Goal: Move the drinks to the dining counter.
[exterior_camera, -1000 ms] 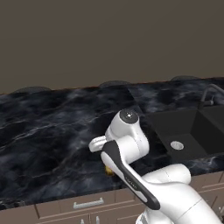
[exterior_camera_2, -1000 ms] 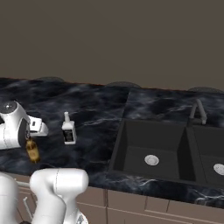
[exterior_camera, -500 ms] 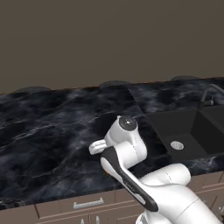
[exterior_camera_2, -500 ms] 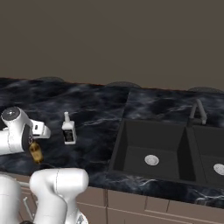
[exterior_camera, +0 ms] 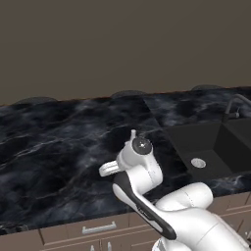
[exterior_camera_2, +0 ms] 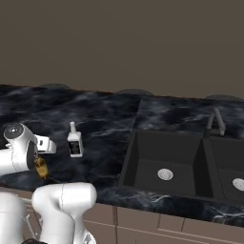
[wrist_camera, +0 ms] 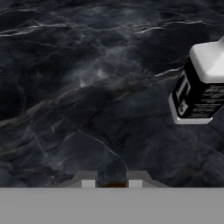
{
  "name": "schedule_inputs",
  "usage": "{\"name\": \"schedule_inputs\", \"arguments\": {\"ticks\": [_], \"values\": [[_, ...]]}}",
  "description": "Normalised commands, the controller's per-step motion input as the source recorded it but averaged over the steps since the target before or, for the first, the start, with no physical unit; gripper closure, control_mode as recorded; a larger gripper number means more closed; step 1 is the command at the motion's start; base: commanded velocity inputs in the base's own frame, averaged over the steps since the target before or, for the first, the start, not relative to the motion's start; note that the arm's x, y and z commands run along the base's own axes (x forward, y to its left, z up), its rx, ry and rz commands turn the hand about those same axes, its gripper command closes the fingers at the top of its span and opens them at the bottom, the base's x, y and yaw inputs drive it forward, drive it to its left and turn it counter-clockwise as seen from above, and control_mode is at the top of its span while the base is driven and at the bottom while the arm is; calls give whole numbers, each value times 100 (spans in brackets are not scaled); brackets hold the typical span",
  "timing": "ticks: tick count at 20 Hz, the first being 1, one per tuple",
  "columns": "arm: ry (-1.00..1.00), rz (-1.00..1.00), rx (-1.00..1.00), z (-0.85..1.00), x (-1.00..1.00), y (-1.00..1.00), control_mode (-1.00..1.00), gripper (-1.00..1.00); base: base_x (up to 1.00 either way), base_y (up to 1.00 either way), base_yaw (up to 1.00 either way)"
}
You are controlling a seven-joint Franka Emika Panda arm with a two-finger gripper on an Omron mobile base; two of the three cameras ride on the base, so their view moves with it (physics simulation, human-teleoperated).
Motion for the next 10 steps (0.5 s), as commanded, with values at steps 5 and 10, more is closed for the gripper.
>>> {"name": "schedule_inputs", "arguments": {"ticks": [5,10], "values": [[0,0,0,-13,25,1,-100,100,0,0,0],[0,0,0,-17,20,0,-100,100,0,0,0]]}}
